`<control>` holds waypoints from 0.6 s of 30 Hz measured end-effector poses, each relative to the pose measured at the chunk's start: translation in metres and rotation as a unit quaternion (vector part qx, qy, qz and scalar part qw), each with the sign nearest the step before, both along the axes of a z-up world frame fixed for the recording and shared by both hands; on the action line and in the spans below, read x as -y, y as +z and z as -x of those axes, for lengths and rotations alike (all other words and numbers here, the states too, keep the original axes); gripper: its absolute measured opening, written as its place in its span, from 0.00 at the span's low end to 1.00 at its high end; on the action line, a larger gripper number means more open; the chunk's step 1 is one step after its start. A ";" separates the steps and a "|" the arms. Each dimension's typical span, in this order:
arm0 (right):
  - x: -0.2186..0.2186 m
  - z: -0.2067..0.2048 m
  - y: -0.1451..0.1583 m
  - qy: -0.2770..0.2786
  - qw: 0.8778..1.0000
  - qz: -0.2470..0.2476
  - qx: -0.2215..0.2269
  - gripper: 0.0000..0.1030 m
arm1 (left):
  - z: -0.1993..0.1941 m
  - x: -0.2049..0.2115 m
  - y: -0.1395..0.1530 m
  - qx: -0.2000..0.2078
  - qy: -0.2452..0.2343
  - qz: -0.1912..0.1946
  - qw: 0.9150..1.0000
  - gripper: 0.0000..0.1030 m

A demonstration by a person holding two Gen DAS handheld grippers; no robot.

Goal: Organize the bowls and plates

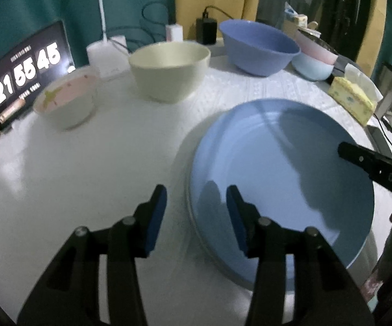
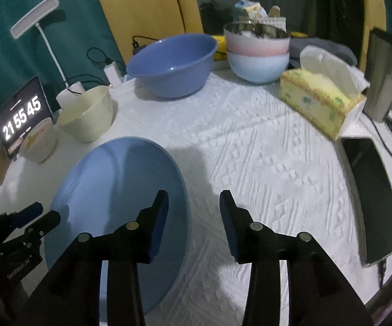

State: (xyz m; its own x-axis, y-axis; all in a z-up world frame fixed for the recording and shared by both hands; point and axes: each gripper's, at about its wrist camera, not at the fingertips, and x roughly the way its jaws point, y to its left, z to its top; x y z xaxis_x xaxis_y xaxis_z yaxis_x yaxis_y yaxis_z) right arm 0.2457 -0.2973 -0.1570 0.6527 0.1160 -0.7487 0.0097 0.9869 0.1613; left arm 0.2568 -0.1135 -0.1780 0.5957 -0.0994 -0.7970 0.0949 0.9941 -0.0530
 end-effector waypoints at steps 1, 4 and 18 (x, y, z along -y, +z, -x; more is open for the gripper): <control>0.000 0.000 -0.001 0.001 1.000 -0.002 -0.002 0.41 | -0.002 0.001 -0.003 -0.006 -0.002 0.006 1.000 0.46; -0.001 -0.004 -0.005 0.005 1.000 -0.009 -0.008 0.41 | -0.007 0.005 -0.009 -0.019 -0.005 0.015 1.000 0.46; -0.011 -0.013 -0.019 0.045 0.996 -0.078 -0.023 0.47 | -0.014 0.004 -0.014 0.004 0.014 0.060 0.998 0.47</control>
